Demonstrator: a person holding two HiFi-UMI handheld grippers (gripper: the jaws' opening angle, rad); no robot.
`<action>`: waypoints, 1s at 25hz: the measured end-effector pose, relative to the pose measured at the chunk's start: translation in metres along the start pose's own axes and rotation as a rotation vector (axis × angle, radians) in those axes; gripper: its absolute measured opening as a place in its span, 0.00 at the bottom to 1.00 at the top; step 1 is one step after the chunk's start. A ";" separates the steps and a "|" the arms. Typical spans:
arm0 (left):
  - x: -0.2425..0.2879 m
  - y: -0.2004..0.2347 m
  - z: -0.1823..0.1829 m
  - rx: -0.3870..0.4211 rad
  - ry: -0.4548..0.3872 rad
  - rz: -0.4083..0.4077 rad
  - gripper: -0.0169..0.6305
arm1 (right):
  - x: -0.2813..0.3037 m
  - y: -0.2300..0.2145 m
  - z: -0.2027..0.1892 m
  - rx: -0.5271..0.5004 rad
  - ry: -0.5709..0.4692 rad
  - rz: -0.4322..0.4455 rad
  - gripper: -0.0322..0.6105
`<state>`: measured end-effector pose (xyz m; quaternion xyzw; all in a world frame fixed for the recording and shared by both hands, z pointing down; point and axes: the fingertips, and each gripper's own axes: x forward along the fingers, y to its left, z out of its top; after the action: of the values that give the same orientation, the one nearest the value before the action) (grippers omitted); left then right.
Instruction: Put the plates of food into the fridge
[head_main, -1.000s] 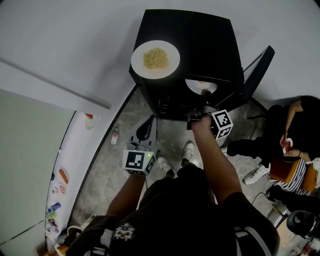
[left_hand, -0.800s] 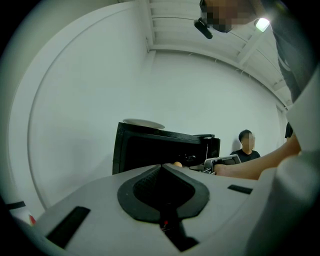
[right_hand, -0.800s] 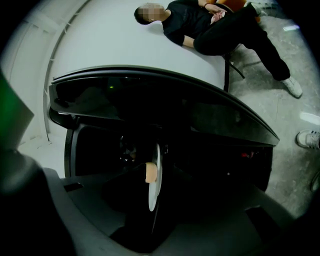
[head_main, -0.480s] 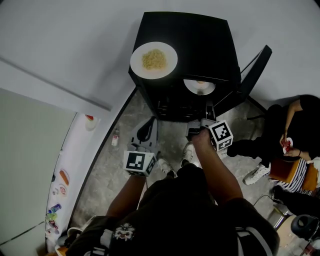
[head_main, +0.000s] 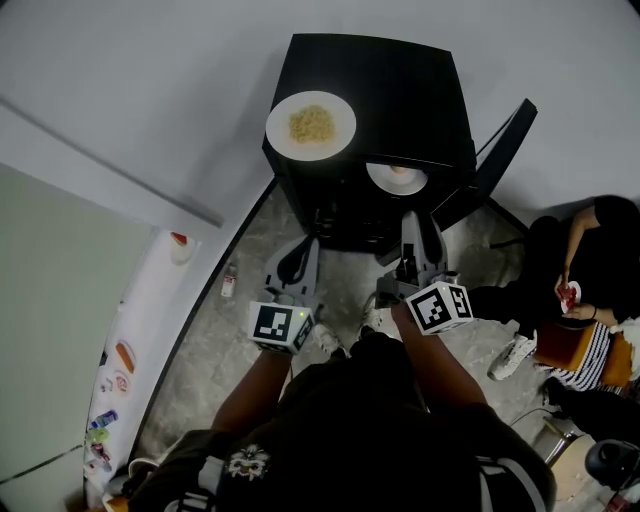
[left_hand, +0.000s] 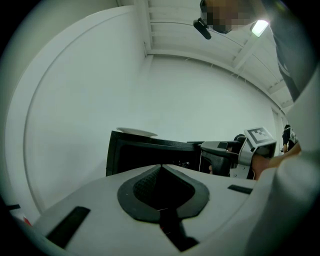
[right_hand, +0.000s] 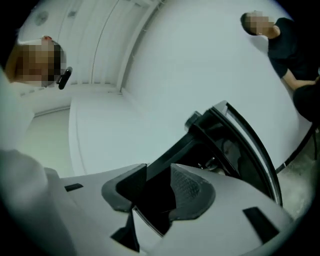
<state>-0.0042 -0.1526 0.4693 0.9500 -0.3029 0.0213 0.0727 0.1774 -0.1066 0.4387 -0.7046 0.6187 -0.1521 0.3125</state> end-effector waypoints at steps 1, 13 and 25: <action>-0.001 -0.001 0.004 -0.007 -0.014 0.000 0.06 | -0.001 0.008 0.004 -0.035 -0.003 0.019 0.30; -0.005 -0.015 0.035 -0.001 -0.078 -0.024 0.06 | -0.019 0.088 0.019 -0.544 -0.008 0.176 0.10; -0.016 -0.021 0.055 0.079 -0.119 -0.049 0.06 | -0.028 0.092 -0.001 -0.699 0.076 0.131 0.09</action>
<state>-0.0050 -0.1345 0.4113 0.9589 -0.2823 -0.0248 0.0174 0.1002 -0.0838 0.3865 -0.7215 0.6885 0.0631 0.0386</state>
